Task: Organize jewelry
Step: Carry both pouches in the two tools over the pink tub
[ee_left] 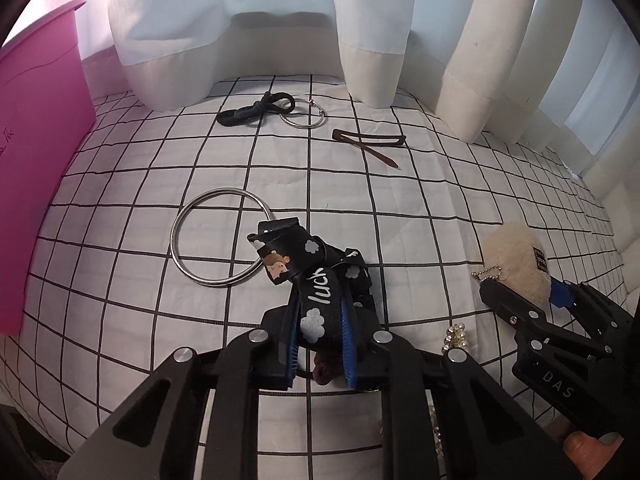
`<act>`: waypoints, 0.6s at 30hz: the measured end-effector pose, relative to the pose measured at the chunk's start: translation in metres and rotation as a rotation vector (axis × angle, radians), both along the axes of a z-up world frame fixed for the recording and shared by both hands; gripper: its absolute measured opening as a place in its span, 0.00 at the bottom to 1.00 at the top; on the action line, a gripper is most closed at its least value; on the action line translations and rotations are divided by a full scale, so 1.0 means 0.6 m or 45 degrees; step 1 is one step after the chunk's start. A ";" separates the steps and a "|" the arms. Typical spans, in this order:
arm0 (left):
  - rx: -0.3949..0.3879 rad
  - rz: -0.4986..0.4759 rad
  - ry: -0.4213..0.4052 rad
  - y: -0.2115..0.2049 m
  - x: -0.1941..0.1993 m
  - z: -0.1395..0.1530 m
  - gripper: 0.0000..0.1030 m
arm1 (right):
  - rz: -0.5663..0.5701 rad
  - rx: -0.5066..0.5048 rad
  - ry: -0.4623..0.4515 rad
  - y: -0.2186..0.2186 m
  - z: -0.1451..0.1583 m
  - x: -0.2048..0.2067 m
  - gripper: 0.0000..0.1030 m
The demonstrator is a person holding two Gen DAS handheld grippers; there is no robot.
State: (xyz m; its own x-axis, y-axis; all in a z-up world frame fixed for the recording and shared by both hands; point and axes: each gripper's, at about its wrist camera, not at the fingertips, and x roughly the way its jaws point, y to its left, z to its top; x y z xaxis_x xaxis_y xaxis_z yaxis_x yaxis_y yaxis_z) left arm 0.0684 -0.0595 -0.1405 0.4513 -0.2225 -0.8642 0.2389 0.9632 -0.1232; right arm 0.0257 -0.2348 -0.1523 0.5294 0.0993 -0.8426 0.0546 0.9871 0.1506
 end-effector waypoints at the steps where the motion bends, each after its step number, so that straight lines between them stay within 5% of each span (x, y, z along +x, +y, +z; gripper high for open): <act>1: -0.012 0.005 -0.015 0.004 -0.001 0.008 0.17 | -0.005 0.011 -0.005 -0.003 0.003 -0.002 0.54; 18: -0.199 0.123 -0.093 0.091 -0.017 0.123 0.17 | 0.007 0.061 -0.070 -0.029 0.072 -0.042 0.54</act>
State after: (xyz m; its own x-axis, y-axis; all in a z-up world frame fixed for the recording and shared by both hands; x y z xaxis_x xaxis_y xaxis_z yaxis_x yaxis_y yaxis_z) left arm 0.0582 -0.0051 -0.0667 0.5373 -0.3038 -0.7868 0.1598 0.9526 -0.2588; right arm 0.0004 -0.2523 -0.1090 0.5739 0.1421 -0.8065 0.0393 0.9789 0.2005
